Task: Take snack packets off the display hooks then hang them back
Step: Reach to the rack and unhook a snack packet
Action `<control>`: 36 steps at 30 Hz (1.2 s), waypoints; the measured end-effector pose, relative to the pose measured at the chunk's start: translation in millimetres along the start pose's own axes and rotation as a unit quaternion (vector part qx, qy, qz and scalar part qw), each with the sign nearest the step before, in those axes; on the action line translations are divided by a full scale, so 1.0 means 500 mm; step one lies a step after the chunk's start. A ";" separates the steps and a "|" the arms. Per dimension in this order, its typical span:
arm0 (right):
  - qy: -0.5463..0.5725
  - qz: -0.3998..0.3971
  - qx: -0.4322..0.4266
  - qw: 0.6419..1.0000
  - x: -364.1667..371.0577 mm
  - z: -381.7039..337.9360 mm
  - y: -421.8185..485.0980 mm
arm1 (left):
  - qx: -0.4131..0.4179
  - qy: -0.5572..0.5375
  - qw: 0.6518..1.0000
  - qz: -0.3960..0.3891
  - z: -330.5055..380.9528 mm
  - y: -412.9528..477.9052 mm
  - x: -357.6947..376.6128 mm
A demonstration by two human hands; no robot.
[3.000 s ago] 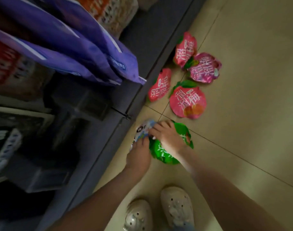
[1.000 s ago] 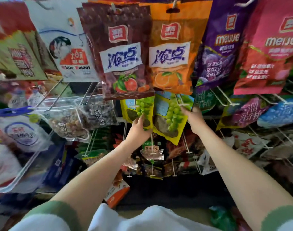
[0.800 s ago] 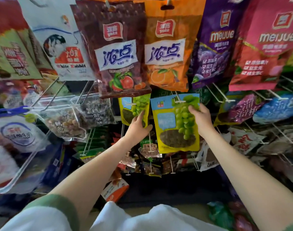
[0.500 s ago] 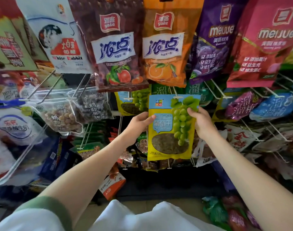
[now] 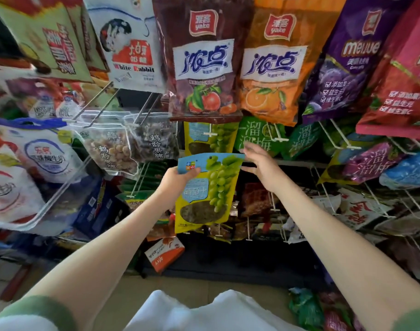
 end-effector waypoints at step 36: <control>-0.272 0.085 -0.070 0.956 0.129 0.088 0.145 | 0.073 -0.069 0.987 0.126 0.067 0.031 -0.198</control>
Point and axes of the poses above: each hand's wrist, its own y-axis towards the middle knuckle, its own x-axis out of the palm, z = x × y, the point moved 4 cm from there along y, towards the middle knuckle, and after that the axes turned 6 degrees about -z, right-handed, at the moved point
